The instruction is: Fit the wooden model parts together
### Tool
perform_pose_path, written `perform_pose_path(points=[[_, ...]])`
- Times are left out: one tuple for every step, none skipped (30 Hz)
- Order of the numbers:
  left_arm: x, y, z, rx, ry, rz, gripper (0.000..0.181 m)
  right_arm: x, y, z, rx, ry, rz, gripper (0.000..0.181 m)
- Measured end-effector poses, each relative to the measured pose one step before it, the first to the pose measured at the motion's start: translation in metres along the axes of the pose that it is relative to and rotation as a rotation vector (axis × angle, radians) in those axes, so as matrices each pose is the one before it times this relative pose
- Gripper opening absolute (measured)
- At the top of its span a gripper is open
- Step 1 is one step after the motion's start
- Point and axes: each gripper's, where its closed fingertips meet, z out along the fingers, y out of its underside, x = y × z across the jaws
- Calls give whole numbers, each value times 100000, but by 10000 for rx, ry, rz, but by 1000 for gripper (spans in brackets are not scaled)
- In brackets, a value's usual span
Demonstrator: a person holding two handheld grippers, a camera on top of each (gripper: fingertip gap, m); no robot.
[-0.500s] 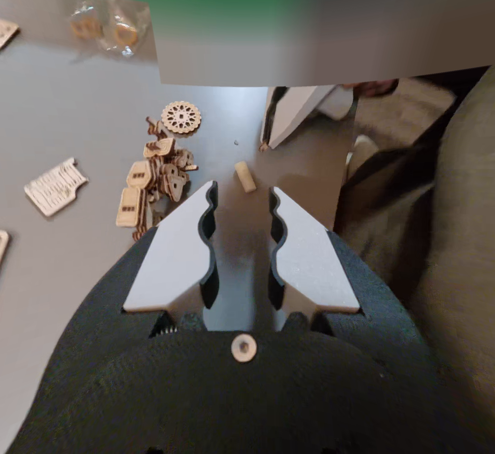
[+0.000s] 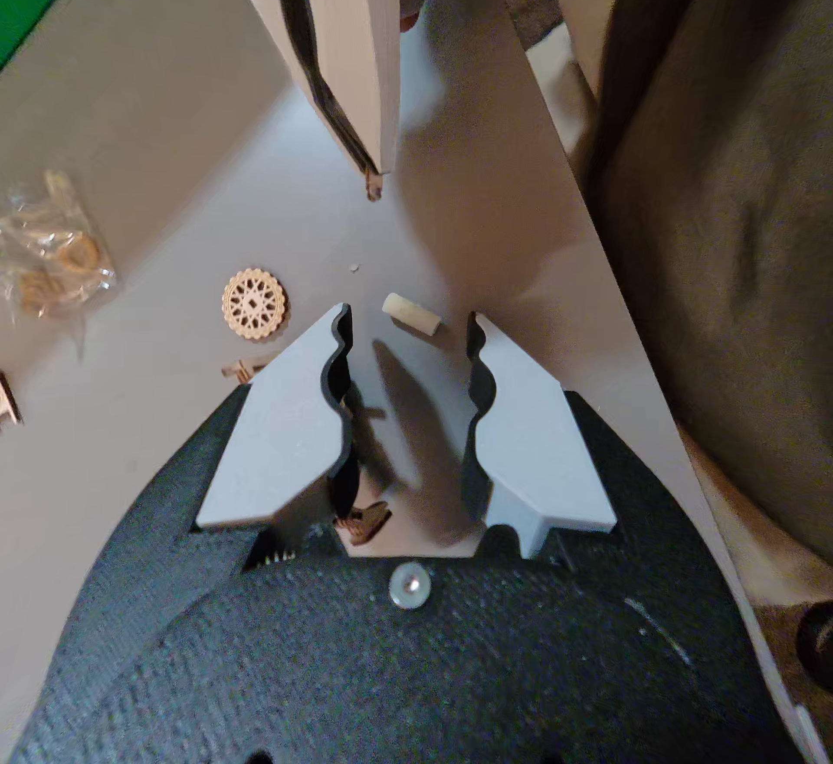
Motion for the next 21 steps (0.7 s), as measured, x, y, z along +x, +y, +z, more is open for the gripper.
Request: perform_pose_path(points=[[93, -99, 54, -92, 344, 209, 52, -127, 110, -12, -25, -28, -9, 1], [81, 41, 46, -189, 344, 175, 51, -59, 98, -33, -21, 9, -25, 1], [43, 108, 49, -226, 286, 178, 51, -11, 110, -39, -23, 36, -29, 1], [67, 64, 24, -184, 272, 136, 50, 18, 130, -45, -23, 36, -5, 1], [105, 57, 50, -153, 265, 102, 49, 41, 160, -26, -19, 26, 29, 1], [157, -23, 60, -64, 252, 58, 49, 61, 142, -38, 2, 17, 56, 1], [231, -57, 83, -13, 263, -2, 46, 27, 153, -14, -1, -4, 76, 1], [307, -76, 77, 26, 267, -74, 42, 7, 164, 5, -17, -20, 85, 1], [332, -56, 78, 24, 213, -81, 37, 27, 141, 32, -5, -5, 81, 1], [295, 5, 43, 5, 113, -52, 32, 26, 123, 32, -11, 12, 63, 1], [195, 71, -4, -16, -17, -34, 27, 43, 132, 30, -26, 35, 31, 1], [66, 90, -46, -13, -141, -80, 27, 70, 108, 33, -20, 65, 10, 1], [211, 181, -59, -57, -40, -124, 28, 39, 87, 32, -14, 43, 10, 1], [202, 168, -74, -27, -50, -193, 27, -6, 71, 24, -3, 0, 25, 1], [279, 185, -54, 7, -25, -166, 28, -78, 26, 35, 19, -48, 34, 2], [240, 162, -70, 52, -71, -136, 28, -128, -1, 44, 26, -79, 40, 2], [246, 179, -68, 59, -62, -141, 30, -124, 11, 66, 10, -92, 38, 2], [248, 183, -64, 45, -36, -177, 31, -112, 27, 87, -4, -86, 34, 2], [240, 201, -63, 33, -16, -163, 32, -96, 31, 107, -7, -78, 33, 2], [248, 182, -74, 33, -7, -107, 33, -104, 35, 89, -6, -84, 40, 1], [117, 137, -55, 35, -66, -77, 32, -126, 34, 103, -4, -99, 51, 1]])
